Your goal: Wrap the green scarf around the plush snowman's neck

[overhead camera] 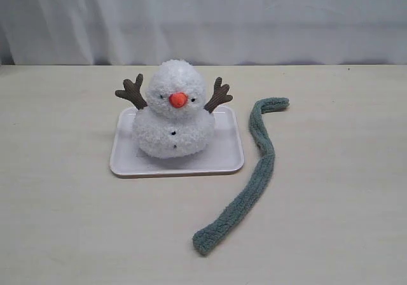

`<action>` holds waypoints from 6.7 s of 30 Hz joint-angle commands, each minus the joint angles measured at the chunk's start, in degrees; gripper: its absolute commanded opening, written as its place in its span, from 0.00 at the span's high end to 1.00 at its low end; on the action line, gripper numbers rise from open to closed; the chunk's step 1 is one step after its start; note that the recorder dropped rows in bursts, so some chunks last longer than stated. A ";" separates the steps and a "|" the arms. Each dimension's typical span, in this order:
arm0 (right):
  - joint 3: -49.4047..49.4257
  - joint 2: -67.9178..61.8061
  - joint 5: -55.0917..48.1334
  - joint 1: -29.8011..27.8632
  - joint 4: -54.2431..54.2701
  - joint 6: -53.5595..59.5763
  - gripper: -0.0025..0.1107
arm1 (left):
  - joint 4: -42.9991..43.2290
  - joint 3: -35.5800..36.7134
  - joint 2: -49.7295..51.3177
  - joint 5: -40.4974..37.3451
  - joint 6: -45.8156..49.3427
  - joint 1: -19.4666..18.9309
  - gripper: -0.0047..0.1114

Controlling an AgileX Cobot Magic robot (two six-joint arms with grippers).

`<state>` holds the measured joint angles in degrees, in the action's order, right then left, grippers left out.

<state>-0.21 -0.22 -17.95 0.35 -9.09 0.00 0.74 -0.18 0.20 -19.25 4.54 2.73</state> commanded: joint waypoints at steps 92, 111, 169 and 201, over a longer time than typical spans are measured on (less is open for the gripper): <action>-63.04 -105.60 52.61 16.99 90.88 103.29 0.57 | -0.01 0.18 -0.20 0.68 0.05 -0.17 0.87; -56.98 -105.58 30.35 15.25 109.03 106.91 0.60 | -0.01 0.18 -0.20 0.68 0.05 -0.17 0.87; -75.08 -111.22 -20.92 17.83 8.31 -5.02 0.94 | -0.01 0.18 -0.20 0.64 0.05 -0.15 0.87; -75.08 -84.54 -20.85 57.79 -38.91 7.68 0.94 | -0.01 0.18 -0.20 0.75 0.05 -0.15 0.87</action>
<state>-75.28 -83.90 -39.36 56.99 -39.85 7.51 0.74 -0.18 0.20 -19.25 4.54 2.73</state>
